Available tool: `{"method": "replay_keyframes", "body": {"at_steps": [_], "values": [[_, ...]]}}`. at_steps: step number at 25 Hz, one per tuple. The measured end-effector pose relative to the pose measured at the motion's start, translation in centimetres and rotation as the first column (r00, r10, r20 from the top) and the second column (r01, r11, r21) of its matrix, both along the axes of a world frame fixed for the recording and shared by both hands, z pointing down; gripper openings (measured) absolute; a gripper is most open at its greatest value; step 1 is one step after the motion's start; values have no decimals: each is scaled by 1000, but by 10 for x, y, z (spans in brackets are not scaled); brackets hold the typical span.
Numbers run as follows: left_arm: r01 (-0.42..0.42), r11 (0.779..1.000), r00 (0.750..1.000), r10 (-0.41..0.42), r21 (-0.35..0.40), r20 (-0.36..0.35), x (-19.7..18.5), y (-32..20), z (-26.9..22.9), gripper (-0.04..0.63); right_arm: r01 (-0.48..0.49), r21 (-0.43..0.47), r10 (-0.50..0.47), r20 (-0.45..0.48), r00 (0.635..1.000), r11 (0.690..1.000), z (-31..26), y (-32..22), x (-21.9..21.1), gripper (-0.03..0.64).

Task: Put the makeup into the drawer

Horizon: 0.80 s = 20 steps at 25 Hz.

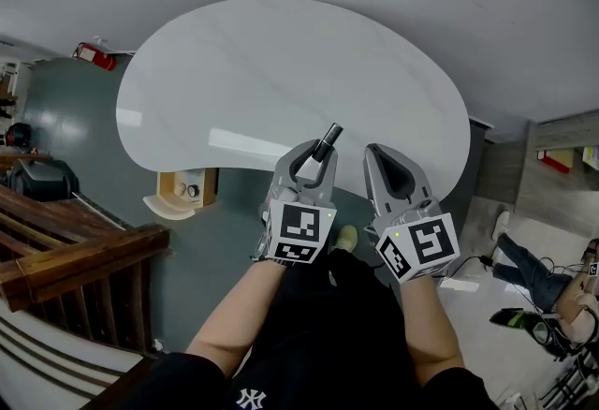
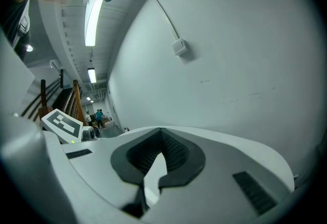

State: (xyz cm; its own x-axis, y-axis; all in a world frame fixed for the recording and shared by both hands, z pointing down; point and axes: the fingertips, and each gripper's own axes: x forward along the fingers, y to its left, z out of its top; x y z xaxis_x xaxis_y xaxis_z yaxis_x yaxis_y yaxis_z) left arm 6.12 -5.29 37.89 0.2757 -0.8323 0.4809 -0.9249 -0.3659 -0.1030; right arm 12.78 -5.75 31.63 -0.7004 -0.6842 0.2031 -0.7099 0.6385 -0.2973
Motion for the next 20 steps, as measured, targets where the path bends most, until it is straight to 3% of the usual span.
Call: {"method": "replay_keyframes", "body": {"at_steps": [7, 20], "values": [[61, 998, 998, -61, 32, -4, -1, 31, -19, 103, 73, 41, -73, 13, 997, 997, -16, 28, -5, 15], [182, 983, 983, -182, 37, 2, -33, 78, -36, 103, 187, 33, -189, 41, 981, 982, -23, 66, -42, 15]]}}
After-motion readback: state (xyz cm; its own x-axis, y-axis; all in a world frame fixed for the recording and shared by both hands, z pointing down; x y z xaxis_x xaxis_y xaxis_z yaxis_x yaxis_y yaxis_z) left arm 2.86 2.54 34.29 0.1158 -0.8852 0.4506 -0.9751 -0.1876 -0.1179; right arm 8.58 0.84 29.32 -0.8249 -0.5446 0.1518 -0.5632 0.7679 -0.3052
